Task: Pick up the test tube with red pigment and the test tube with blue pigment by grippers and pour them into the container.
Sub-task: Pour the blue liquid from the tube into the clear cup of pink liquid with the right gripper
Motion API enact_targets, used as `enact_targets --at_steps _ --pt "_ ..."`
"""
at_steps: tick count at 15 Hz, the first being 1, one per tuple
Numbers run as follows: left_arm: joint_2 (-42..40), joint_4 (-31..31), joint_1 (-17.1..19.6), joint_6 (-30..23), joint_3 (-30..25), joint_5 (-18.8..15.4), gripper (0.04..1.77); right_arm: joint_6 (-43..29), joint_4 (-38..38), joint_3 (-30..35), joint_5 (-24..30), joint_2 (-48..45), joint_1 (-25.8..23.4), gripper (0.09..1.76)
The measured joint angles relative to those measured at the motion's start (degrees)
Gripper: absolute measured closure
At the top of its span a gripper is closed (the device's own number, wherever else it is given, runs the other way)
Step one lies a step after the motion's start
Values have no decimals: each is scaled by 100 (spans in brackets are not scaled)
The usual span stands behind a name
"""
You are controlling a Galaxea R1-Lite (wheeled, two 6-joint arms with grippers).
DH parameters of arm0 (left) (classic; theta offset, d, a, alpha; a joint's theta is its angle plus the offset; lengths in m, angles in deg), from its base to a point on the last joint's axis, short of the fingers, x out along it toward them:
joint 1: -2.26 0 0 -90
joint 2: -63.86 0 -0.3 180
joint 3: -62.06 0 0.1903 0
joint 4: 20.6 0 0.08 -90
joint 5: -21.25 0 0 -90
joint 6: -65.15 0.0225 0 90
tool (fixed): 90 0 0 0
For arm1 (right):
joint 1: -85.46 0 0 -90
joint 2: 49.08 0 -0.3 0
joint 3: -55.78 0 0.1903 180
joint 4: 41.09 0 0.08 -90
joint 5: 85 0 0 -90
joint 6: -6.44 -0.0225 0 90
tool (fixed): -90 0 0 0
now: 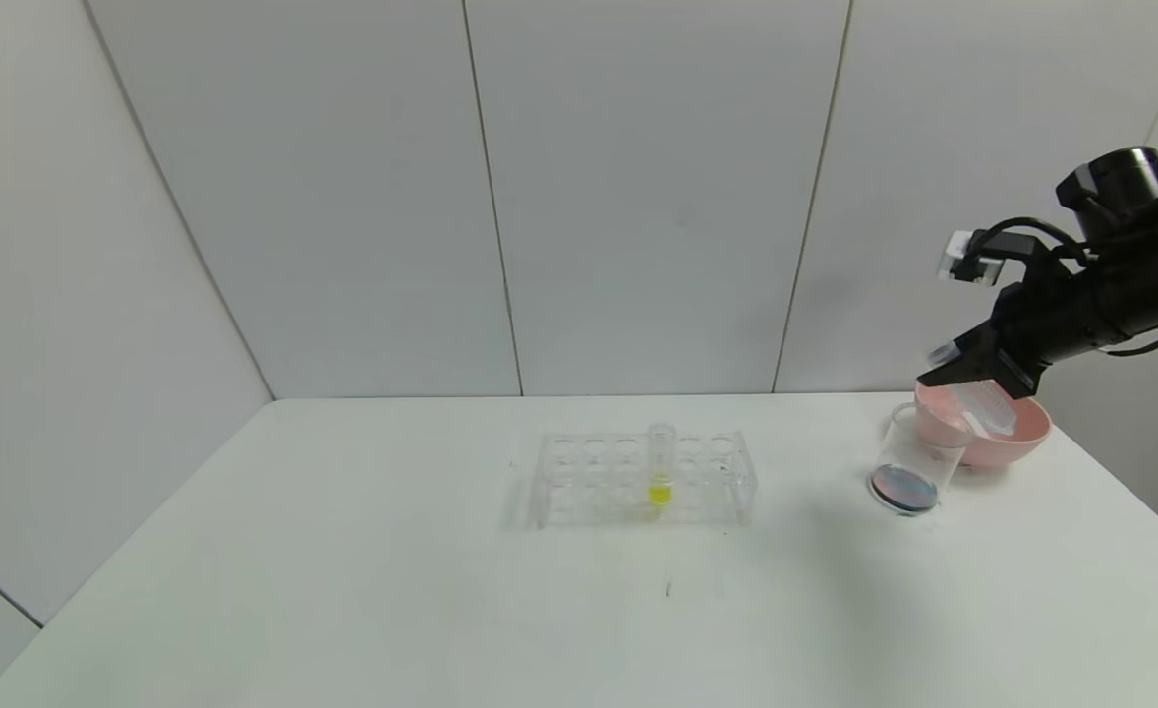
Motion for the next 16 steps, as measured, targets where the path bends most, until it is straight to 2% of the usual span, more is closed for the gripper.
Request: enact_targets --at_steps 2,5,7,13,16 --pt "0 0 0 0 0 0 5 -830 1065 677 189 -325 -62 134" --pt "0 -2 0 0 0 0 5 -2324 3545 1988 250 -769 -35 134" --pt "0 0 0 0 0 0 5 -3191 4987 2871 79 -1039 20 134" --pt "0 0 0 0 0 0 5 -4240 8408 5230 -446 -1554 -40 134" --pt "0 0 0 0 0 0 5 -4659 9390 6043 -730 -1604 -116 134"
